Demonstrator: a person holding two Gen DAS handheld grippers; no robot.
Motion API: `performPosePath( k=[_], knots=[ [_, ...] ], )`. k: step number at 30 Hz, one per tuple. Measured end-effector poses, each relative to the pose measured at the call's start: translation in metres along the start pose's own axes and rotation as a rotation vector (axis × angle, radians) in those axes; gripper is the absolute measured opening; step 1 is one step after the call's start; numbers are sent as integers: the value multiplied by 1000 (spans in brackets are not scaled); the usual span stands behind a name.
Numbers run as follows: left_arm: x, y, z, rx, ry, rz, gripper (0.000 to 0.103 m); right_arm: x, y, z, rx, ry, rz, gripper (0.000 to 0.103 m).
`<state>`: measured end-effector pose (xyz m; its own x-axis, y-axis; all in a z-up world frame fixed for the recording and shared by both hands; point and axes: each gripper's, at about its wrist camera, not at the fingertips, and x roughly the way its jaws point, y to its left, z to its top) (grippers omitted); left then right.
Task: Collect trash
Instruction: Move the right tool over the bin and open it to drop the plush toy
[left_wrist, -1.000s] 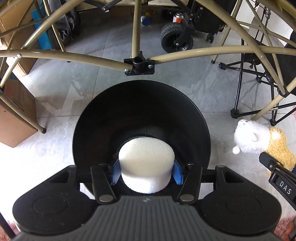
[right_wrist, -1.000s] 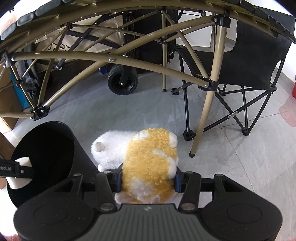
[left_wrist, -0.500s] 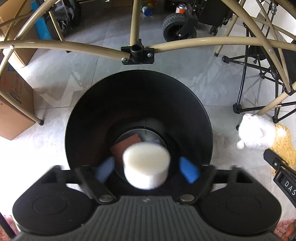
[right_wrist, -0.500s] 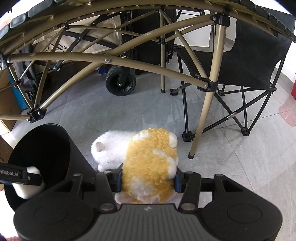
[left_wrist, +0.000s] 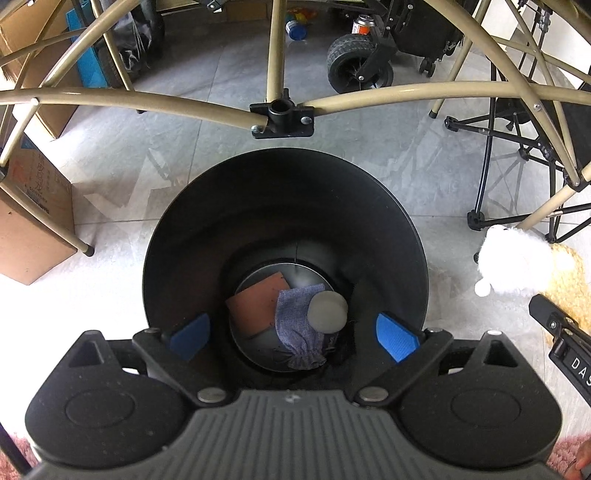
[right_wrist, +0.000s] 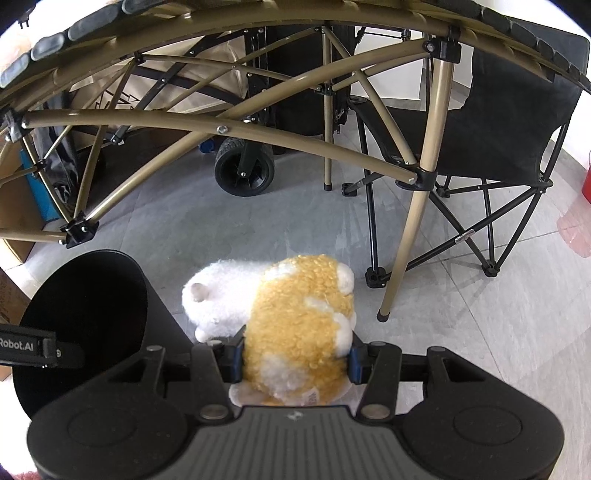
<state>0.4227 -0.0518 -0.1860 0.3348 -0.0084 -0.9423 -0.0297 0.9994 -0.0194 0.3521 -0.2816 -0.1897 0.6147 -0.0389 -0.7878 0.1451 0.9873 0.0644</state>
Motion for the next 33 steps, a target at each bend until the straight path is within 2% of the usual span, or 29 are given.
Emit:
performPosePath(
  k=[20,33],
  knots=[
    [-36,21,-9,-16,-80,-20,99,-31,13,4,-36,-74,36,48],
    [-65,62,-20,-75,-154,-13,100,-57,65,13,-127,-116,114,48]
  ],
)
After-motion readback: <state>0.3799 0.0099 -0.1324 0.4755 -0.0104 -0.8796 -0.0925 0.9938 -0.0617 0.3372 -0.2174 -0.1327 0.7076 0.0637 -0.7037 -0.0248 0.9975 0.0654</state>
